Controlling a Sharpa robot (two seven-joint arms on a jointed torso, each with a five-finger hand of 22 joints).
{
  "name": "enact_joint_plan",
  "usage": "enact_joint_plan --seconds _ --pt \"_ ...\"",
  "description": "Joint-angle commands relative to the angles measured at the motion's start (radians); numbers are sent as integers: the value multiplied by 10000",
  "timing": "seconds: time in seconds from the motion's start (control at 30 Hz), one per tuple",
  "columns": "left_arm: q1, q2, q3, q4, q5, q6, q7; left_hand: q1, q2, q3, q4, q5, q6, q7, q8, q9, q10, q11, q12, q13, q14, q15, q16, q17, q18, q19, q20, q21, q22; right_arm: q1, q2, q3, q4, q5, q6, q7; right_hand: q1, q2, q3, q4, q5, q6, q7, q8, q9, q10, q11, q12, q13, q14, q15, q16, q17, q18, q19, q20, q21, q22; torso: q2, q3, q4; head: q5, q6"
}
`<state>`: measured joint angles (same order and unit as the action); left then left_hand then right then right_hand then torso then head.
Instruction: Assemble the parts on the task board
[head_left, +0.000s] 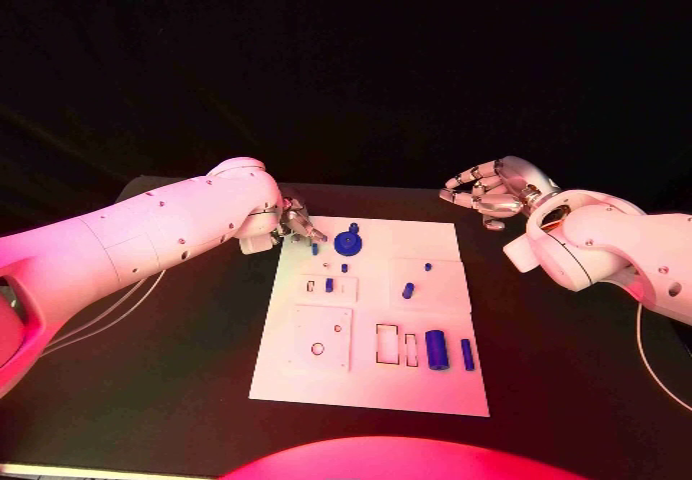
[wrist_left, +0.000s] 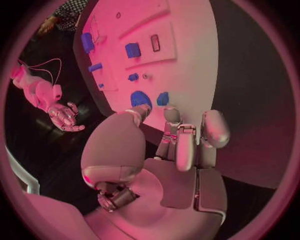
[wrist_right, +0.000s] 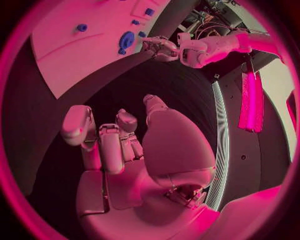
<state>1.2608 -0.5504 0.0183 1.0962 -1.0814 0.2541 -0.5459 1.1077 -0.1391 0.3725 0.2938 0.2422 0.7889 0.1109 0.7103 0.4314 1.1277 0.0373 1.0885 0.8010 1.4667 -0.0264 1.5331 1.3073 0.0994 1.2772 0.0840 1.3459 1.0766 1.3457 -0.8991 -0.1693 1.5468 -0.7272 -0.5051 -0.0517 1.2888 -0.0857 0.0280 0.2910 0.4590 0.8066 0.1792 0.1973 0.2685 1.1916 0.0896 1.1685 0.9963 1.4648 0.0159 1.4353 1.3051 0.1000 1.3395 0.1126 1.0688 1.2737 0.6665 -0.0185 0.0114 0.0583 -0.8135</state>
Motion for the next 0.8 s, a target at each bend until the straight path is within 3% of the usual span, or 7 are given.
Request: enact_joint_plan --seconds 0.03,0.8 --pt "2 49 4 -6 214 321 146 97 -1 23 -33 57 66 3 25 10 70 -5 55 59 707 31 -55 1752 58 -64 20 -31 12 -1 19 1 4 -223 -133 38 88 -6 80 -17 61 2 -33 63 -13 -23 -21 38 -24 425 -64 -76 -21 54 61 8 -28 -3 -2 -4 -3 21 -11" --pt "3 39 0 -96 418 470 63 442 107 186 -45 74 241 -93 95 28 158 -90 184 109 713 -40 -44 1762 56 -57 -27 -15 41 -2 42 0 -55 -325 -296 -54 141 5 112 -22 105 -3 -33 64 -17 -40 -24 27 -41 424 -66 -78 -19 55 59 5 -39 -4 2 14 -11 24 18"
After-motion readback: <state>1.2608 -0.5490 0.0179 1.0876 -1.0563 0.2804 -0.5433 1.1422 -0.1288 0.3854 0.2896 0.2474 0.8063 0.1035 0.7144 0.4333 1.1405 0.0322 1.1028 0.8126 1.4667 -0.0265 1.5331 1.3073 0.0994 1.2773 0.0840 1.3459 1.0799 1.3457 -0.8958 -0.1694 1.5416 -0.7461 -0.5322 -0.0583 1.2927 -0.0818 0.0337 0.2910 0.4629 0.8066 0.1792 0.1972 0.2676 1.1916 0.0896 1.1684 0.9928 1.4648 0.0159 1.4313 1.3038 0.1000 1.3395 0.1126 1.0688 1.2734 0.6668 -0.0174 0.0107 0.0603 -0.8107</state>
